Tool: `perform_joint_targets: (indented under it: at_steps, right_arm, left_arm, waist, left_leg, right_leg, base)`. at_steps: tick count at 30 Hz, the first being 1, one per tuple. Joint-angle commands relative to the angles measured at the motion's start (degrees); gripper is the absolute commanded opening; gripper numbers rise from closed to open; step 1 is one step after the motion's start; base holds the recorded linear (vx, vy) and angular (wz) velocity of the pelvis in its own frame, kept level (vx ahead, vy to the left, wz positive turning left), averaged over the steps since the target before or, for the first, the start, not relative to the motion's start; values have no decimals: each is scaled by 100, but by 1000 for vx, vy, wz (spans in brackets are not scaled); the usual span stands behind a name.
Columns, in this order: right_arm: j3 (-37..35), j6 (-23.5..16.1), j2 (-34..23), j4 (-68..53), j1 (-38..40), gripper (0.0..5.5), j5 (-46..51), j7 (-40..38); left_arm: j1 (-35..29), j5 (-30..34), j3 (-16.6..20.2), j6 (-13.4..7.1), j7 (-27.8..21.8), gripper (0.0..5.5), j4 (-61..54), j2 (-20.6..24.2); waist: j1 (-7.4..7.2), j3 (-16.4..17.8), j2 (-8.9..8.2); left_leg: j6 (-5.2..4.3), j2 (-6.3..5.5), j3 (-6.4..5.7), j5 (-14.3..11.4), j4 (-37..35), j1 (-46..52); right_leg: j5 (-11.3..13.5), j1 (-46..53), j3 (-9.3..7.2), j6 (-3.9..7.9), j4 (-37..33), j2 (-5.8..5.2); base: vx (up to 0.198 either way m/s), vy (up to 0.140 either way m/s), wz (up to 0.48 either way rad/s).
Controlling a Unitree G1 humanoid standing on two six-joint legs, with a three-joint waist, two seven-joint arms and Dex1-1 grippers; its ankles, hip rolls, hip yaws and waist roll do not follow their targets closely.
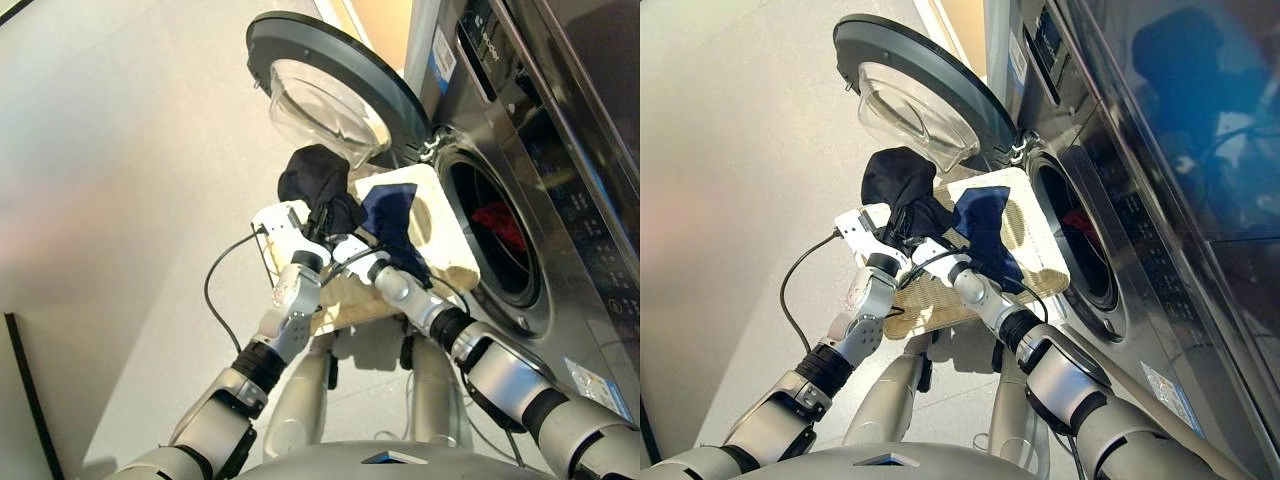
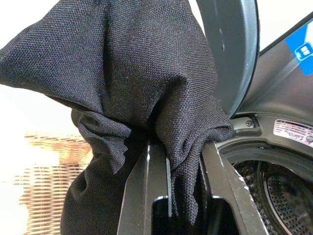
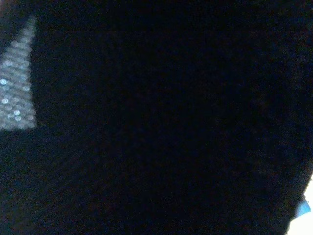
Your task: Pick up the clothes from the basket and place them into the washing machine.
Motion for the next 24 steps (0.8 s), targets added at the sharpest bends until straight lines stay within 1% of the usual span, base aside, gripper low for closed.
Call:
perform_joint_targets:
  at_steps: [1,2,3,4,6,7,8,12,15,16,17,19,21,22,24]
  right_arm:
    - [-207,-160,513,149,-159,0,-441,-362]
    - [-266,-175,454,83,-111,0,-451,-470]
    - [-337,-175,394,18,-57,0,-462,-545]
    - [-393,-180,345,-27,-16,0,-461,-603]
    - [-499,-204,234,-189,102,0,-459,-742]
    - [-544,-214,182,-261,155,0,-474,-806]
    - [-581,-212,125,-318,193,0,-531,-882]
    - [-742,-230,-73,-544,387,0,-849,-1263]
    - [-963,-220,-133,-605,588,0,-939,-1576]
    - [-1118,-169,-241,-1119,580,0,-877,-1813]
    - [-1209,-155,-350,-1312,679,0,-839,-1771]
    - [-1423,-161,-492,-1578,920,0,-887,-1917]
    - [-1795,-157,-671,-1875,1173,0,-920,-2104]
    - [-2052,-182,-818,-1607,1214,0,-944,-2187]
    - [-2258,-144,-691,-1356,1118,0,-982,-2554]
  left_arm:
    - [-336,38,-11,-380,-168,0,-542,-62]
    - [-306,57,38,-399,-120,4,-514,-52]
    - [-294,98,91,-418,-69,84,-485,-44]
    - [-265,120,146,-428,-37,97,-448,-38]
    - [-198,204,258,-468,73,99,-314,-20]
    - [-168,202,323,-466,89,211,-205,-41]
    - [-143,245,374,-489,145,550,-168,-33]
    - [-48,274,605,-575,297,550,8,-42]
    - [85,313,860,-663,478,550,136,-35]
    - [212,243,1055,-684,569,550,171,-58]
    - [243,205,1142,-696,638,550,179,-93]
    - [281,374,1303,-714,808,550,247,-15]
    - [444,506,1508,-716,928,550,208,71]
    - [505,659,1558,-727,961,550,271,160]
    - [498,760,1702,-802,1089,550,513,170]
  waist:
    - [123,-80,-117]
    - [104,-76,-130]
    - [83,-70,-138]
    - [69,-62,-147]
    - [27,-44,-170]
    - [-2,-36,-184]
    - [-25,-26,-196]
    - [-116,0,-273]
    - [-174,15,-327]
    - [-198,16,-345]
    - [-234,27,-364]
    - [-294,67,-417]
    - [-332,82,-446]
    - [-334,92,-462]
    - [-324,118,-472]
  left_leg:
    - [170,-249,112,-57,-149,139]
    - [170,-247,116,-66,-129,137]
    - [170,-245,114,-73,-120,143]
    - [170,-241,116,-76,-111,147]
    - [165,-238,129,-87,-92,154]
    - [168,-236,132,-95,-79,157]
    - [169,-237,126,-101,-66,160]
    - [171,-231,122,-124,-18,180]
    - [169,-224,119,-135,17,169]
    - [170,-216,125,-135,21,163]
    - [173,-210,129,-141,24,162]
    - [176,-191,127,-149,48,123]
    - [183,-198,131,-155,75,66]
    - [190,-204,114,-162,114,16]
    - [209,-238,104,-180,199,-119]
  right_leg:
    - [733,60,-59,425,-711,78]
    - [730,71,-59,423,-714,80]
    - [725,89,-63,421,-720,82]
    - [725,93,-63,419,-721,82]
    - [723,113,-64,419,-732,83]
    - [722,122,-64,418,-731,81]
    - [722,128,-61,415,-724,84]
    - [727,198,-65,407,-760,94]
    - [721,190,-73,401,-753,102]
    - [720,176,-68,397,-743,111]
    - [717,168,-72,393,-727,115]
    - [700,125,-87,375,-696,114]
    - [696,77,-94,367,-666,110]
    - [685,21,-109,360,-619,104]
    - [682,-113,-99,358,-519,96]
  base:
    - [0,0,0]
    - [0,0,0]
    - [0,0,0]
    - [0,0,0]
    - [0,0,0]
    - [0,0,0]
    - [0,0,0]
    - [0,0,0]
    - [0,0,0]
    - [0,0,0]
    - [0,0,0]
    - [0,0,0]
    - [0,0,0]
    - [0,0,0]
    - [0,0,0]
